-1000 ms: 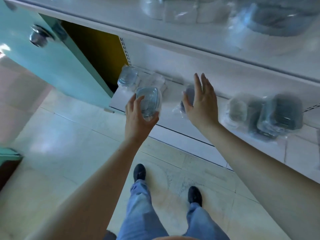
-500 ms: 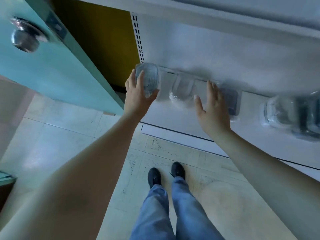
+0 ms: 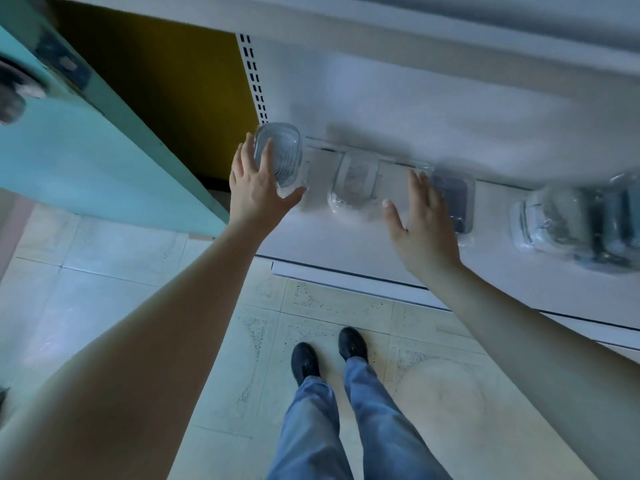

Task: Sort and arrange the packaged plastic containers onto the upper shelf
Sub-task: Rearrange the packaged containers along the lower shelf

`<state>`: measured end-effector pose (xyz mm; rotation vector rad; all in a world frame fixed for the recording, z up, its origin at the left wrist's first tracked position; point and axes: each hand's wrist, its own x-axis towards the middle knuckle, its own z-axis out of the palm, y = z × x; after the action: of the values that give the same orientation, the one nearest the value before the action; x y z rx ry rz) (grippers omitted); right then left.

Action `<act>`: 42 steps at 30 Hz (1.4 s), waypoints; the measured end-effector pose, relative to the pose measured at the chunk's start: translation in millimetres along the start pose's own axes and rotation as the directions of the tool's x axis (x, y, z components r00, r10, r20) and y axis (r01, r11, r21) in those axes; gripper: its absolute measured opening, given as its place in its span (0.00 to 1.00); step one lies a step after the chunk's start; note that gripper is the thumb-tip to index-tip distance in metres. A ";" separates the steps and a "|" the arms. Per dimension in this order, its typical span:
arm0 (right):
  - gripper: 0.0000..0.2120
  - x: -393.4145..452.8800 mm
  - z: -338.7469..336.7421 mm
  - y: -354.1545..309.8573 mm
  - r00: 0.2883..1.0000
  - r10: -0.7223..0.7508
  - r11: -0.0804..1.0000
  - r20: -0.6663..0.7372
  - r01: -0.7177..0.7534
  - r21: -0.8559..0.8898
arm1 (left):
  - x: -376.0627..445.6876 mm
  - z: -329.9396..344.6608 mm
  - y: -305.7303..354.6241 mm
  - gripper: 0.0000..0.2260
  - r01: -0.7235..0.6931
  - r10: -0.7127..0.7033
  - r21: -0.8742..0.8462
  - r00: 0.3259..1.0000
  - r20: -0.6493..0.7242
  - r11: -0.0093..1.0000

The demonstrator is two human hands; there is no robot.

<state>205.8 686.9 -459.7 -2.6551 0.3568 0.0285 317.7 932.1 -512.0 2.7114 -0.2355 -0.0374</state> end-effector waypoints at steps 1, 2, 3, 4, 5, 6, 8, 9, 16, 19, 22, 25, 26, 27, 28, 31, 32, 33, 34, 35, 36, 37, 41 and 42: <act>0.32 -3.0 -5.5 -1.9 1.000 -0.010 1.000 -0.009 0.010 -0.010 | -6.4 -4.3 5.1 0.43 -0.006 0.005 -0.004 1.000 -0.022 1.000; 0.31 -6.3 -11.6 -4.1 1.000 -0.021 1.000 -0.022 0.021 -0.014 | -14.0 -9.6 11.4 0.41 -0.015 0.015 -0.014 0.999 -0.044 1.000; 0.31 -10.1 -18.8 -6.1 0.999 -0.036 0.999 -0.040 0.035 -0.013 | -21.9 -14.8 19.6 0.40 -0.028 0.027 -0.029 0.998 -0.060 0.999; 0.31 -14.4 -26.8 -7.8 0.997 -0.051 0.999 -0.059 0.050 -0.008 | -30.9 -20.9 30.2 0.39 -0.039 0.035 -0.048 0.997 -0.066 0.998; 0.31 -19.7 -35.9 -9.7 0.995 -0.061 0.998 -0.077 0.061 -0.003 | -40.3 -26.3 41.4 0.38 -0.047 0.043 -0.074 0.997 -0.065 0.996; 0.32 -26.1 -46.1 -10.8 0.993 -0.069 0.998 -0.097 0.070 0.000 | -50.3 -31.4 54.3 0.37 -0.061 0.055 -0.111 0.997 -0.061 0.992; 0.32 -43.4 -69.4 -10.8 0.983 -0.101 0.995 -0.152 0.103 0.001 | -72.2 -39.0 83.0 0.36 -0.108 0.099 -0.206 0.994 -0.057 0.972; 0.31 -55.2 -82.9 -11.1 0.973 -0.133 0.991 -0.186 0.137 0.007 | -83.8 -41.9 98.3 0.34 -0.142 0.130 -0.246 0.990 -0.062 0.959; 0.19 -142.8 -201.0 -4.7 0.784 -0.406 0.898 -0.470 0.438 -0.045 | -151.1 -78.2 228.5 0.26 -0.386 0.377 -0.408 0.920 -0.107 0.827; 0.17 -157.0 -269.6 8.1 0.643 -0.443 0.866 -0.625 0.486 -0.114 | -170.8 -106.7 294.3 0.19 -0.477 0.480 -0.429 0.870 -0.109 0.767; 0.17 -157.6 -339.2 34.8 0.520 -0.411 0.874 -0.749 0.459 -0.160 | -188.4 -132.8 361.9 0.16 -0.583 0.568 -0.410 0.805 -0.172 0.702; 0.17 -154.6 -401.3 76.0 0.458 -0.358 0.901 -0.814 0.398 -0.173 | -201.3 -151.3 430.6 0.13 -0.682 0.625 -0.385 0.728 -0.281 0.622; 0.17 -154.6 -420.2 92.0 0.445 -0.334 0.911 -0.831 0.379 -0.163 | -204.7 -155.0 454.0 0.12 -0.707 0.635 -0.383 0.705 -0.316 0.594; 0.17 -155.1 -438.0 109.1 0.431 -0.305 0.921 -0.849 0.361 -0.148 | -207.2 -157.8 477.8 0.12 -0.727 0.639 -0.385 0.685 -0.351 0.568; 0.16 -156.2 -455.6 127.2 0.415 -0.273 0.930 -0.868 0.345 -0.128 | -209.3 -159.6 501.7 0.12 -0.745 0.638 -0.385 0.666 -0.387 0.544; 0.17 -158.4 -502.7 186.3 0.397 -0.176 0.954 -0.901 0.295 -0.056 | -209.8 -156.5 573.3 0.11 -0.785 0.595 -0.343 0.616 -0.516 0.515; 0.18 -157.9 -516.1 206.7 0.406 -0.145 0.962 -0.902 0.272 -0.032 | -207.9 -154.8 595.3 0.10 -0.779 0.558 -0.323 0.615 -0.557 0.537; 0.19 -156.8 -527.9 227.1 0.422 -0.115 0.970 -0.899 0.245 -0.010 | -205.0 -152.3 615.8 0.10 -0.758 0.513 -0.304 0.626 -0.587 0.576; 0.20 -155.0 -538.6 247.1 0.441 -0.088 0.976 -0.893 0.217 0.011 | -200.6 -148.8 634.7 0.12 -0.721 0.462 -0.289 0.647 -0.606 0.630; 0.22 -151.9 -547.5 265.9 0.463 -0.063 0.981 -0.884 0.191 0.030 | -195.2 -144.6 651.2 0.13 -0.663 0.404 -0.277 0.679 -0.613 0.695; 0.23 -147.6 -554.3 283.2 0.486 -0.040 0.985 -0.873 0.168 0.048 | -189.8 -140.5 665.7 0.16 -0.588 0.342 -0.269 0.719 -0.605 0.763; 0.24 -142.4 -559.5 298.2 0.512 -0.019 0.987 -0.859 0.144 0.064 | -185.5 -137.2 678.5 0.18 -0.508 0.286 -0.258 0.759 -0.584 0.822; 0.27 -113.9 -567.1 332.0 0.629 0.015 0.990 -0.778 0.099 0.100 | -178.2 -137.6 713.6 0.23 -0.413 0.264 -0.145 0.776 -0.572 0.899; 0.29 -105.6 -567.3 335.4 0.662 0.014 0.990 -0.749 0.097 0.105 | -174.2 -139.3 718.5 0.25 -0.397 0.266 -0.124 0.785 -0.560 0.909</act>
<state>-4.0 171.6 -91.1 -2.4012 0.5269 -1.1065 40.2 372.1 -93.2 2.2869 -0.5016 0.7393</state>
